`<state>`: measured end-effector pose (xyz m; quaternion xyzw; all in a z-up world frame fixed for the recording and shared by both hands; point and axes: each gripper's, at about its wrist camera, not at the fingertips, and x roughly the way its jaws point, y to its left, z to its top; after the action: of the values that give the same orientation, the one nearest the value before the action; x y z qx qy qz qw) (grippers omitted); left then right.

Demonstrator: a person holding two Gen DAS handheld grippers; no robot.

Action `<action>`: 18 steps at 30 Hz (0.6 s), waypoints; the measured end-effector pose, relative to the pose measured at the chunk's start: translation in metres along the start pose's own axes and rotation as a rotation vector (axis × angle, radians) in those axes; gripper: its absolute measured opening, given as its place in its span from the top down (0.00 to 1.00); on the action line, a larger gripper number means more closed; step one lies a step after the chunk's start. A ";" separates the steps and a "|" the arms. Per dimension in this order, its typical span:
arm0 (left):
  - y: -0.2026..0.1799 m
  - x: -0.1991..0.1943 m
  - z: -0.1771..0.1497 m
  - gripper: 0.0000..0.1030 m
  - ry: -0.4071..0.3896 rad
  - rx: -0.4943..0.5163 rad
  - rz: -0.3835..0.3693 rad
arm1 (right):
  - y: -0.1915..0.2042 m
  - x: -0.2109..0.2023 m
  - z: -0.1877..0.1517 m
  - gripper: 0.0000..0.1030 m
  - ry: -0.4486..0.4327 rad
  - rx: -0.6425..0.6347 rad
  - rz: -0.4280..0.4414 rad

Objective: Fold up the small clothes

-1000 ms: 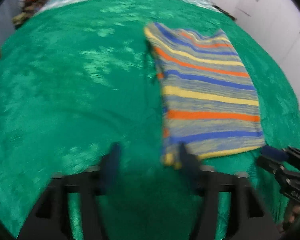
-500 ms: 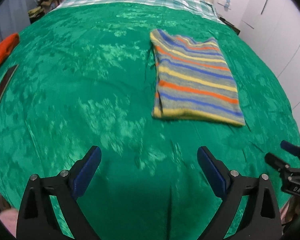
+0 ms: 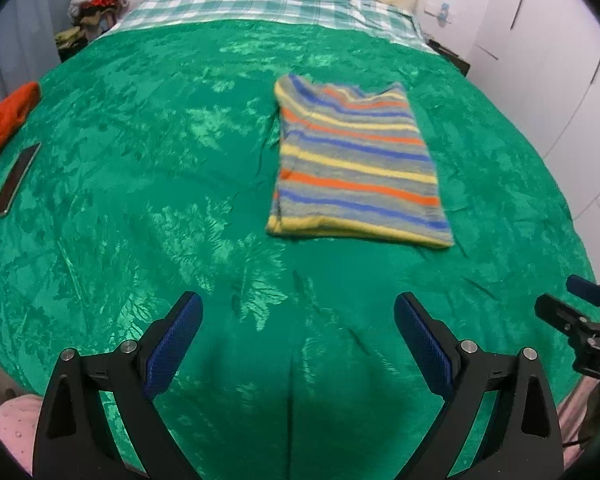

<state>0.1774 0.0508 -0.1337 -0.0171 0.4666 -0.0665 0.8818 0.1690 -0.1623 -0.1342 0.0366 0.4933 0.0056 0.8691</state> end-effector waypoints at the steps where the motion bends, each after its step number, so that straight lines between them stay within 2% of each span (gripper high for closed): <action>1: -0.003 -0.003 0.001 0.05 -0.004 0.002 -0.001 | 0.000 -0.003 0.000 0.12 -0.005 -0.003 -0.003; 18: -0.016 -0.023 0.007 0.05 -0.035 0.019 0.007 | 0.002 -0.031 0.004 0.12 -0.077 -0.057 -0.079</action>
<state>0.1688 0.0378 -0.1099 -0.0081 0.4505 -0.0678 0.8902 0.1566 -0.1618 -0.1056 -0.0075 0.4603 -0.0160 0.8876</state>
